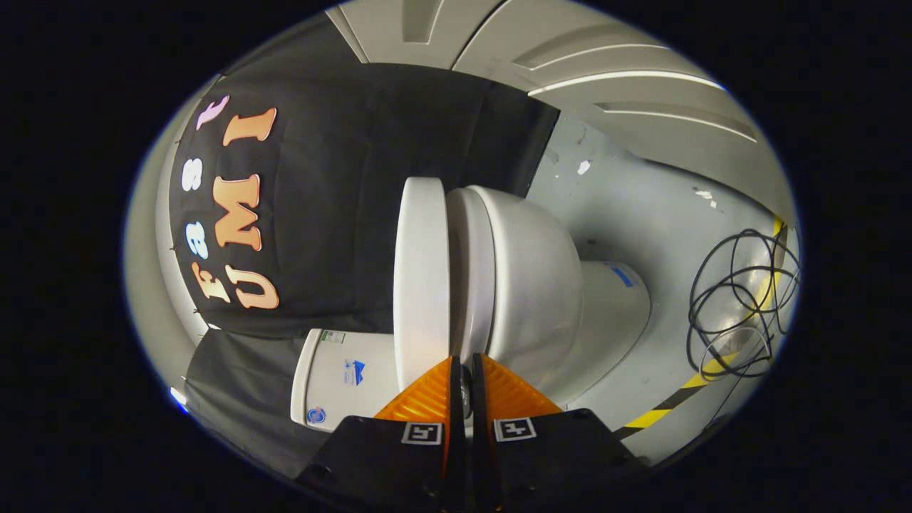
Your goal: Open the toilet lid.
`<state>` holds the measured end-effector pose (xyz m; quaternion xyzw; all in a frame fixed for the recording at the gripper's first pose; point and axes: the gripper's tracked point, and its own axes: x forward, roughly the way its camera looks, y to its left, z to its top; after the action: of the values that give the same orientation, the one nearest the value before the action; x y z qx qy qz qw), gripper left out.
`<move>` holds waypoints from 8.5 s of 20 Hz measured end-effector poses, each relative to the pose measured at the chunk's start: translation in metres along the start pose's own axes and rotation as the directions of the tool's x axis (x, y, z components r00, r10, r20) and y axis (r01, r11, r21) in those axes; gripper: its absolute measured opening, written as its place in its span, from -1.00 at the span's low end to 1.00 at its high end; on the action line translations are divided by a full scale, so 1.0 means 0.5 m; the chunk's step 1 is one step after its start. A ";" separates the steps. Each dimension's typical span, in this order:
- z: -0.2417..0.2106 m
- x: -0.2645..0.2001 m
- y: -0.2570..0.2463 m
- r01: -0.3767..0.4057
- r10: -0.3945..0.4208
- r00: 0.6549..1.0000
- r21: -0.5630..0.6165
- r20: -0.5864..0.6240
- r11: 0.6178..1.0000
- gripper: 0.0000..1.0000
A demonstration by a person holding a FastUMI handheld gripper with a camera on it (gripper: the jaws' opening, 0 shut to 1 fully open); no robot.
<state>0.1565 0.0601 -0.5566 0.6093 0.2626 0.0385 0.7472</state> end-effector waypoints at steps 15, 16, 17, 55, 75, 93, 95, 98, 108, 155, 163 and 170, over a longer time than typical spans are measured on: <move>-0.014 0.024 -0.004 -0.005 0.005 0.999 0.014 -0.046 1.000 -0.54; -0.014 0.029 -0.001 -0.006 0.007 0.999 0.007 -0.047 1.000 -0.54; -0.007 0.023 -0.002 -0.010 0.011 0.999 0.008 -0.043 1.000 -0.59; -0.087 -0.015 0.418 0.301 -0.171 0.953 -0.704 0.252 0.643 -0.85; -0.233 0.036 0.649 0.466 -0.181 0.885 -0.819 0.429 0.335 -0.85; -0.466 0.159 0.808 0.518 -0.060 0.856 -0.850 0.514 0.102 -0.86; -0.488 0.173 0.811 0.507 -0.054 0.862 -0.856 0.504 0.103 -0.85; -0.530 0.197 0.824 0.494 -0.034 0.870 -0.868 0.493 0.053 -0.86; -0.609 0.246 0.847 0.461 -0.008 0.887 -0.887 0.461 -0.028 -0.85; -0.081 -0.410 1.042 0.403 0.236 0.858 -0.882 0.457 0.244 0.93; 0.076 -0.597 0.950 0.457 0.276 0.808 -0.850 0.520 0.262 0.93; 0.128 -0.652 0.900 0.503 0.304 0.767 -0.824 0.565 0.262 0.93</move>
<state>0.0228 -0.0054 -0.0176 -0.0171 -0.0415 -0.0690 0.9966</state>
